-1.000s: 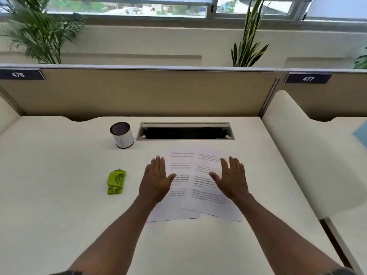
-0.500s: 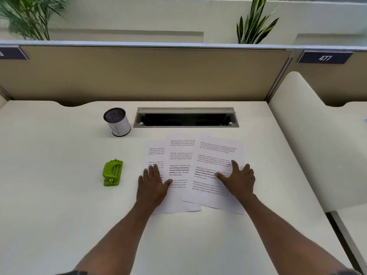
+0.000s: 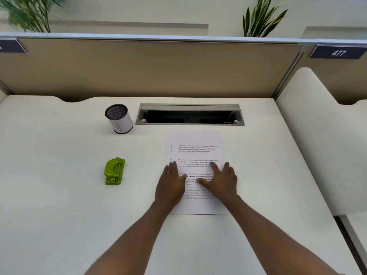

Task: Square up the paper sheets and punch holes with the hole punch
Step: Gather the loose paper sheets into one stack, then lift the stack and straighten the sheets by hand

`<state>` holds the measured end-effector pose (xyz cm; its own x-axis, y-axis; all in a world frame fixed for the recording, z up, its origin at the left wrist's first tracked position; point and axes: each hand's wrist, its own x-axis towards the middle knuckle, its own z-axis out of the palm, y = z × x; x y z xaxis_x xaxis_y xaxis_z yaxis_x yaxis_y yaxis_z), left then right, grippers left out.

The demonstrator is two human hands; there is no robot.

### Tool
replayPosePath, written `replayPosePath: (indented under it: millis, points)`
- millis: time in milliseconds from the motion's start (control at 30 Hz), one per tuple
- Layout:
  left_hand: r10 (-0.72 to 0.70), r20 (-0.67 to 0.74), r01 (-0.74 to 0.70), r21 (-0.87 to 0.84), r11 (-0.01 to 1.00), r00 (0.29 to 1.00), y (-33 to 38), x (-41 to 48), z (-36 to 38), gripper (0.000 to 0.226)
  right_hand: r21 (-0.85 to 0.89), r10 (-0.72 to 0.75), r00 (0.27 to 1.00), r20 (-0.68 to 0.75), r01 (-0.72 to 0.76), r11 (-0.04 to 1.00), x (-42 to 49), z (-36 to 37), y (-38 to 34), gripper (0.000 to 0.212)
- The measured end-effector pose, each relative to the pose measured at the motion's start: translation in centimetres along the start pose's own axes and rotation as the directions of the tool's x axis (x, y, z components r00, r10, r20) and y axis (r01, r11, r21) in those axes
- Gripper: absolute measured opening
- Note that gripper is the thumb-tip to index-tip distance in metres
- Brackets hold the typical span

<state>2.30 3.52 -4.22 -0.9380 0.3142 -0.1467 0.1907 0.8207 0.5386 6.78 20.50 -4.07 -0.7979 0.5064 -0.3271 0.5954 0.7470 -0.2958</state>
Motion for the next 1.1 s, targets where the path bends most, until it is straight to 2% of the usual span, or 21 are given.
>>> replayPosePath:
  millis: [67,133,200,367,633,800,867,967,1033,1100]
  points:
    - [-0.029,-0.1,0.026,-0.031,0.999,0.995,0.1,0.2,-0.5,0.064,0.057,0.034,0.996,-0.079,-0.03,0.998,0.0,-0.3,-0.2,0.089]
    - [-0.129,-0.142,0.116,-0.092,0.989,0.981,0.4,0.6,-1.2,0.063,0.125,0.124,0.983,-0.132,-0.107,0.986,0.3,-0.8,-0.3,0.083]
    - [-0.228,-0.104,0.215,-0.124,0.969,0.968,0.7,1.1,-1.6,0.065,0.145,0.184,0.975,-0.128,-0.165,0.976,0.6,-1.1,-0.5,0.077]
    - [-0.359,-0.031,0.351,-0.155,0.924,0.933,1.7,2.4,-2.0,0.062,0.188,0.185,0.98,-0.069,-0.169,0.968,1.2,-1.1,-1.6,0.071]
    - [-0.587,0.027,0.571,-0.274,0.774,0.809,1.5,3.8,-2.0,0.058,0.215,0.212,0.977,-0.011,-0.205,0.955,1.7,-1.1,-2.1,0.068]
    - [-0.498,0.058,0.453,-0.518,0.726,0.865,0.1,4.6,-2.3,0.015,0.264,0.227,0.973,0.042,-0.23,0.937,2.3,-0.9,-1.5,0.07]
    - [-0.449,0.052,0.386,-0.604,0.697,0.892,-0.1,4.7,-2.6,0.007,0.289,0.222,0.974,0.05,-0.227,0.93,2.5,-0.9,-1.4,0.072]
    - [-0.292,0.067,0.249,-0.719,0.649,0.954,-0.2,4.8,-3.5,0.003,0.359,0.21,0.975,0.072,-0.221,0.907,3.2,-1.3,-1.0,0.081]
    - [-0.194,0.086,0.184,-0.799,0.572,0.977,-0.3,4.8,-4.6,0.009,0.512,0.174,0.983,0.064,-0.182,0.839,3.5,-2.3,-0.5,0.081]
    - [-0.112,0.108,0.15,-0.857,0.493,0.988,-0.1,5.1,-6.1,0.016,0.762,-0.028,0.999,0.039,-0.011,0.648,3.8,-4.1,-0.1,0.065]
